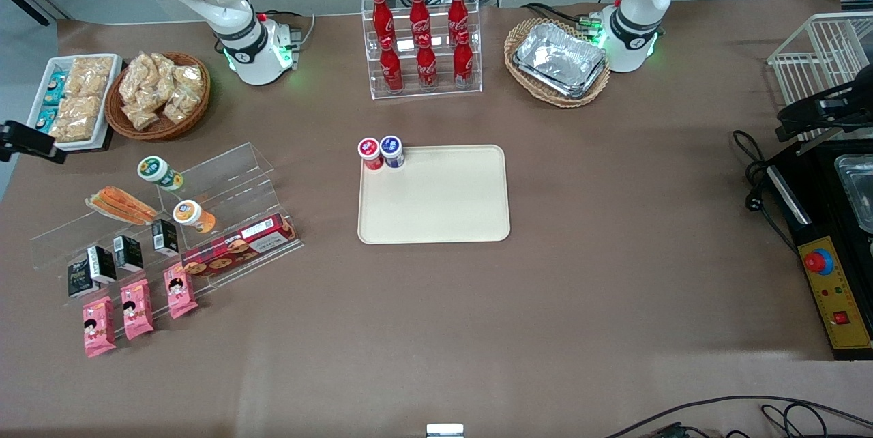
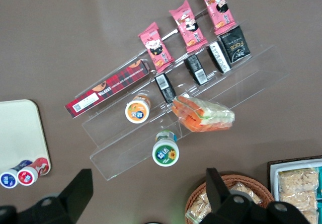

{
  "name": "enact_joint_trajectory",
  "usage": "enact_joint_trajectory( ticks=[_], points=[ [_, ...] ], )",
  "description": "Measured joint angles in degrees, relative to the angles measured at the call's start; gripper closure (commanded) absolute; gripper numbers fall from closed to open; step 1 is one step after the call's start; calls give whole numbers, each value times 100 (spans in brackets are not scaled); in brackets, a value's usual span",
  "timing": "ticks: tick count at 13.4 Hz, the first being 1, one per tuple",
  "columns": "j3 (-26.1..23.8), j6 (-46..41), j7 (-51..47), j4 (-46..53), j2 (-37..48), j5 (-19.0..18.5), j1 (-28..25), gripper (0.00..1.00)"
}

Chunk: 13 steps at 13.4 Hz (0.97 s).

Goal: Place sandwich on tray

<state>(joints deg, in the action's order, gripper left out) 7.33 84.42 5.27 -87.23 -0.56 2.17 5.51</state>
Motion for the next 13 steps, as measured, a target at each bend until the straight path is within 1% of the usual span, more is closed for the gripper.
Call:
enact_joint_trajectory(
  ticks=[4, 13],
  points=[
    [174, 1, -1, 44, 10, 0, 9, 0],
    [392, 157, -112, 28, -99, 71, 18, 0]
  ],
)
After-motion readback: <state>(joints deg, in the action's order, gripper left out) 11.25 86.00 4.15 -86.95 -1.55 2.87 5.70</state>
